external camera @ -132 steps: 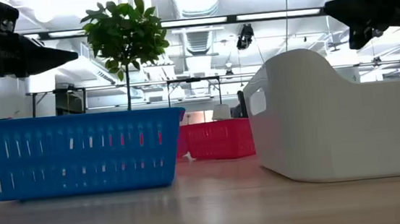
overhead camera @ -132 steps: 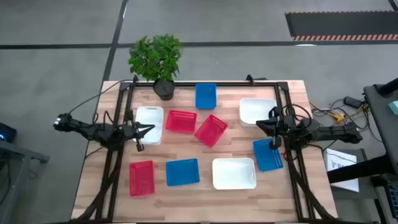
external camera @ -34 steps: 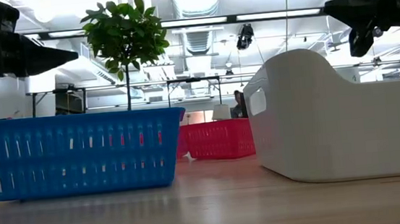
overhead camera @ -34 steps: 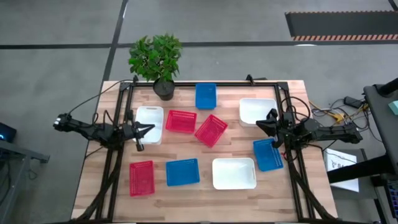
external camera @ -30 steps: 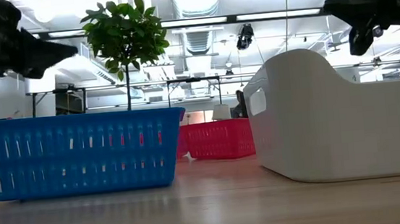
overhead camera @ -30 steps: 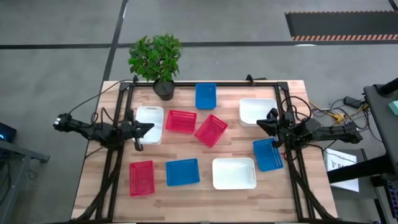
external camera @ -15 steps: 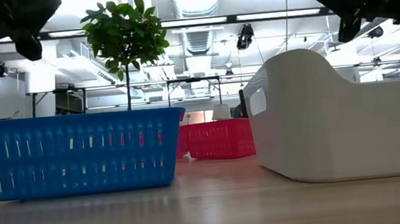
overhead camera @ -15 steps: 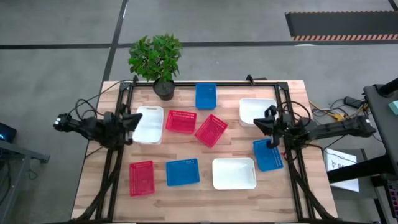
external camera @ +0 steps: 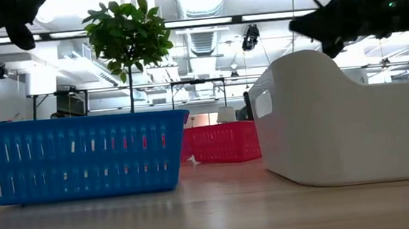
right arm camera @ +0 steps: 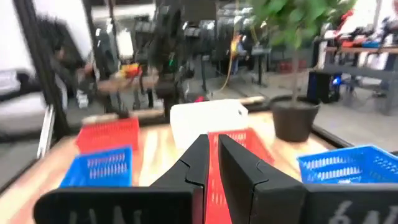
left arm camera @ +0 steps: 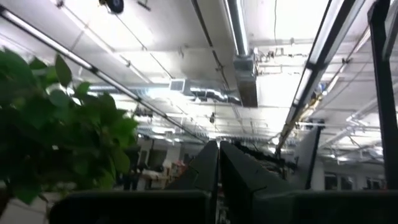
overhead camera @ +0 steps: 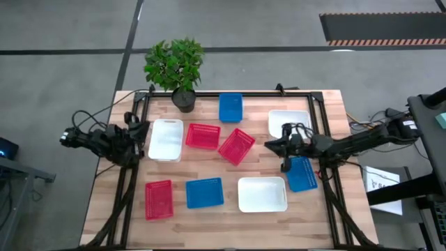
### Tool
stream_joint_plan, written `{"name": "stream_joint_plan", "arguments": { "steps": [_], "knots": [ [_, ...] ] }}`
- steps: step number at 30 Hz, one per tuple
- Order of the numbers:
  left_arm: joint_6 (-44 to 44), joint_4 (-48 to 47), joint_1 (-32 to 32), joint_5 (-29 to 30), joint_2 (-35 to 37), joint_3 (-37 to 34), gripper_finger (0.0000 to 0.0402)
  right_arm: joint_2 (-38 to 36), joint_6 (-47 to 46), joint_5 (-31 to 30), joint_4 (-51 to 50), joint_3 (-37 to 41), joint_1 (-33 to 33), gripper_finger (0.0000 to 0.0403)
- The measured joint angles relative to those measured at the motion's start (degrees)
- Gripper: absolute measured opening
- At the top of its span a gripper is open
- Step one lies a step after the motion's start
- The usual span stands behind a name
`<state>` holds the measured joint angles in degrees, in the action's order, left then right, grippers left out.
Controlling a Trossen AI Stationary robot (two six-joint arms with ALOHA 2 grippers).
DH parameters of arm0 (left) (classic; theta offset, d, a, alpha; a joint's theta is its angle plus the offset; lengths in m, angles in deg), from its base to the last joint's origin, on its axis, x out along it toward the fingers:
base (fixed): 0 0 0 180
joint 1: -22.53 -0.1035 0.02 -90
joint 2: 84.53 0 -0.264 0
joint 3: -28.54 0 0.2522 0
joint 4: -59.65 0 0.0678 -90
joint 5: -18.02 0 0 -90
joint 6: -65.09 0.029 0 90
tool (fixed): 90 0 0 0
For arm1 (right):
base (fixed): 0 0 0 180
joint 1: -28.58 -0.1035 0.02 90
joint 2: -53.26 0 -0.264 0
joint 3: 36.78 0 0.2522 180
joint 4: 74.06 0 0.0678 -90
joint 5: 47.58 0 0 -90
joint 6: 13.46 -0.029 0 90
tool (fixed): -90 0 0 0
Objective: Stack baskets by color
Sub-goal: Stack the top right red bin on the top left red bin
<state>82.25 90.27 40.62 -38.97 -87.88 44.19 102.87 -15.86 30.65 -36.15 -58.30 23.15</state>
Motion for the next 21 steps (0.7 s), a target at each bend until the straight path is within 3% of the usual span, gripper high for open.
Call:
{"name": "stream_joint_plan", "arguments": {
  "steps": [10,16,21],
  "knots": [
    [7.56,4.11,0.0,-0.19,0.09,0.14,0.0,16.19,1.28,-0.22,0.64,-11.5,-0.97,0.0027],
    [9.88,6.8,0.0,-0.35,0.11,0.15,0.0,23.13,0.92,-0.07,-9.28,-20.47,-0.97,0.0027],
    [14.02,10.79,-0.02,-0.33,0.14,0.15,0.0,26.59,0.9,0.14,-23.77,-29.37,-0.95,0.0029]
  ]
}}
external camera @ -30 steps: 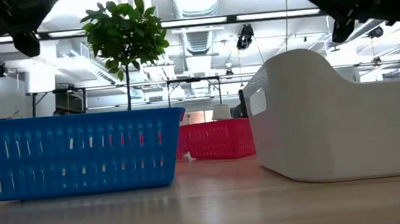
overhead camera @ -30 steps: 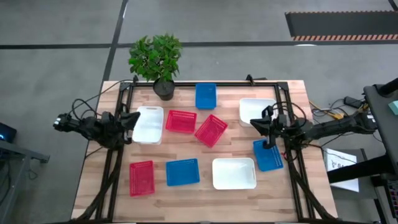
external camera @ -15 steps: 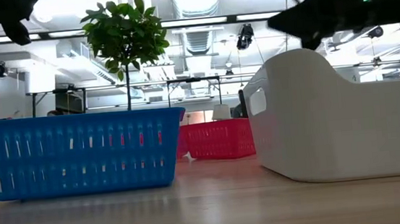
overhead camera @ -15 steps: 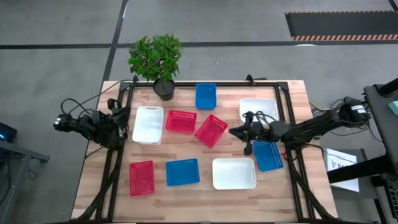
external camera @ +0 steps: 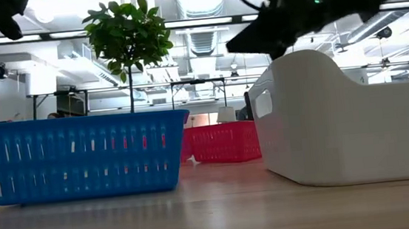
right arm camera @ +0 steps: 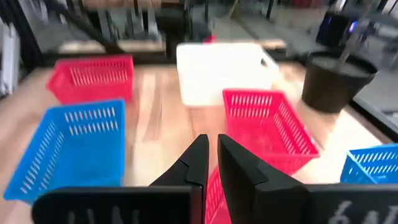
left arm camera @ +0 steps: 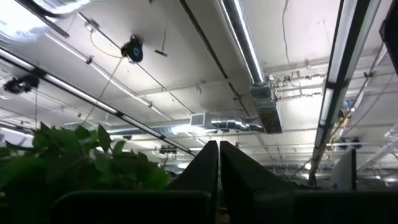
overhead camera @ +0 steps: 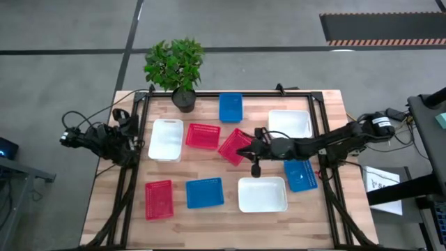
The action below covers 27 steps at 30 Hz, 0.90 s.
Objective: Stack baskets by color
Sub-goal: Stack the top right red bin on the top left red bin
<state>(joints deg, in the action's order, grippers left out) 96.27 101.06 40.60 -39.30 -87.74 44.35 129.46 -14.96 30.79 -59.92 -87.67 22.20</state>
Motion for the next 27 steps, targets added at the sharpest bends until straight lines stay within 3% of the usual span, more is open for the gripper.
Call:
{"name": "stream_joint_plan", "arguments": {
  "steps": [8,16,20,27],
  "knots": [
    [2.43,1.38,0.0,0.08,-0.03,0.0,0.0,4.18,-1.14,0.03,-33.62,-16.96,0.48,0.0102],
    [2.41,1.33,0.02,0.37,-0.01,-0.07,0.0,9.83,7.89,0.26,-64.4,-32.68,0.81,0.0187],
    [2.39,1.22,0.02,0.37,-0.36,-0.07,0.0,14.08,12.48,1.04,-73.93,-38.02,1.59,0.0204],
    [2.32,1.32,0.02,0.37,-0.36,-0.07,0.0,22.13,26.36,1.59,-81.47,-43.18,2.47,0.02]
  ]
}}
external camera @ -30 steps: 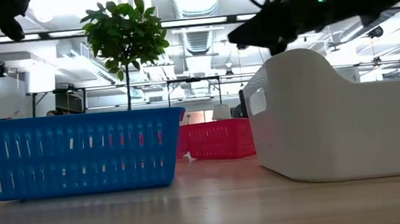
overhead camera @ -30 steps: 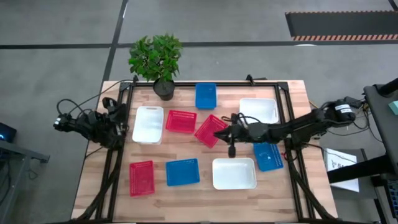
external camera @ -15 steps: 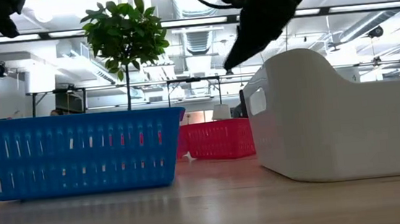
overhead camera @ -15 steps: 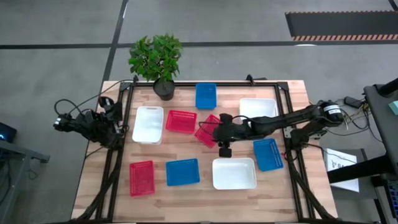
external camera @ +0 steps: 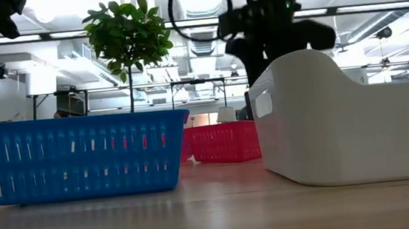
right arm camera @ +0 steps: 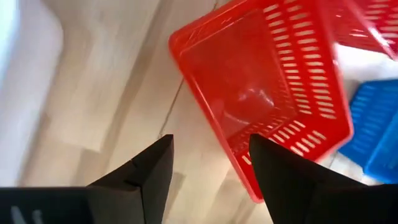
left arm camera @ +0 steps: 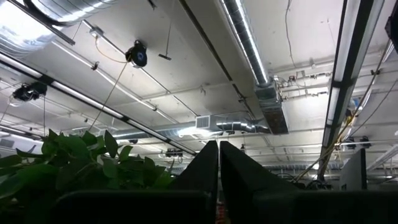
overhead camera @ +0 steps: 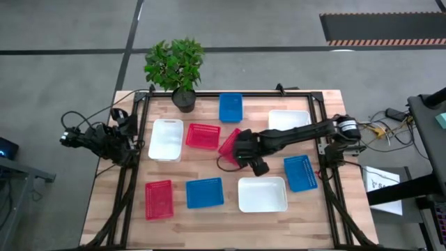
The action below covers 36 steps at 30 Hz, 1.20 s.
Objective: Stack baskets by color
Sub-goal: Stack the top right red bin on the top left red bin
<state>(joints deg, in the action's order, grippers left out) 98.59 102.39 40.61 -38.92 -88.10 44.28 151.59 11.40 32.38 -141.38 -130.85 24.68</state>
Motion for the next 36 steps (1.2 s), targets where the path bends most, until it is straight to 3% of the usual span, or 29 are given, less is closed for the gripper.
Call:
{"name": "stream_joint_plan", "arguments": {
  "steps": [5,14,20,28,36],
  "knots": [
    [-0.03,0.0,0.0,0.0,-0.08,0.0,0.0,4.25,7.04,-0.81,-2.81,-1.72,1.44,0.0192],
    [-0.04,0.0,-0.01,-0.01,-0.04,0.0,0.0,7.67,9.55,0.02,-3.11,-2.11,4.99,0.0171],
    [-0.04,0.02,0.0,-0.02,-0.04,-0.02,0.0,8.15,10.83,0.04,-2.46,-2.06,5.35,0.0124],
    [-0.04,0.0,0.0,-0.02,-0.02,-0.02,0.0,8.39,11.78,2.38,-1.44,-2.03,5.33,0.0023],
    [-0.04,0.0,0.0,-0.02,-0.02,-0.02,0.0,8.28,9.17,2.58,-4.97,-3.95,4.66,0.001]
  ]
}}
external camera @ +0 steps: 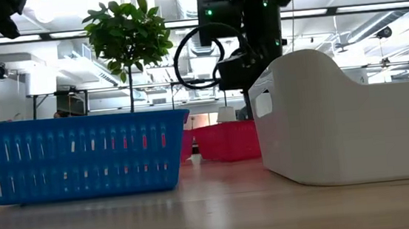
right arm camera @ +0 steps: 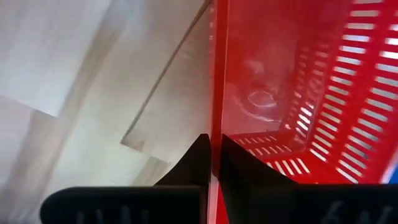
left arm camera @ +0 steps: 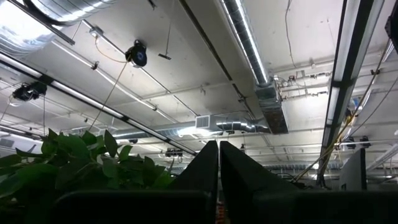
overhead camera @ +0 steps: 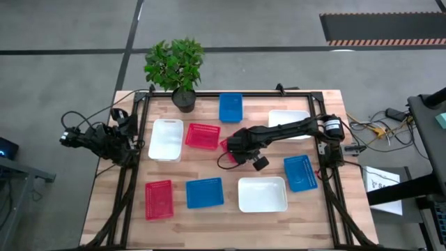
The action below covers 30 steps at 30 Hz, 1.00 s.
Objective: Stack baskets by color
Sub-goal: Stack the top right red bin on the top left red bin
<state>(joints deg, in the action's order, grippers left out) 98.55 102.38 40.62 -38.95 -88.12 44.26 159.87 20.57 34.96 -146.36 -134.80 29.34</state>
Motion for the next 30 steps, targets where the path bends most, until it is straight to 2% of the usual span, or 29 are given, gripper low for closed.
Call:
{"name": "stream_joint_plan", "arguments": {
  "steps": [4,10,15,23,30],
  "knots": [
    [0.0,0.0,-0.02,0.0,0.0,0.0,0.0,-0.02,-6.65,0.18,-4.83,-4.55,-0.57,0.001],
    [0.0,0.0,-0.02,0.0,0.0,0.0,0.0,0.0,-25.29,0.39,-10.95,-13.17,-0.65,0.0009],
    [0.0,0.0,-0.02,0.0,-0.07,0.0,0.0,0.0,-40.07,-3.43,-12.42,-19.75,-1.57,0.0009],
    [-0.02,0.0,-0.02,0.0,-0.2,-0.02,0.0,0.26,-49.7,-6.56,-11.09,-28.07,-4.17,0.0009],
    [-0.02,0.0,0.0,0.0,-0.22,-0.02,0.0,0.28,-48.31,-8.55,-2.57,-30.32,-4.78,0.0009]
  ]
}}
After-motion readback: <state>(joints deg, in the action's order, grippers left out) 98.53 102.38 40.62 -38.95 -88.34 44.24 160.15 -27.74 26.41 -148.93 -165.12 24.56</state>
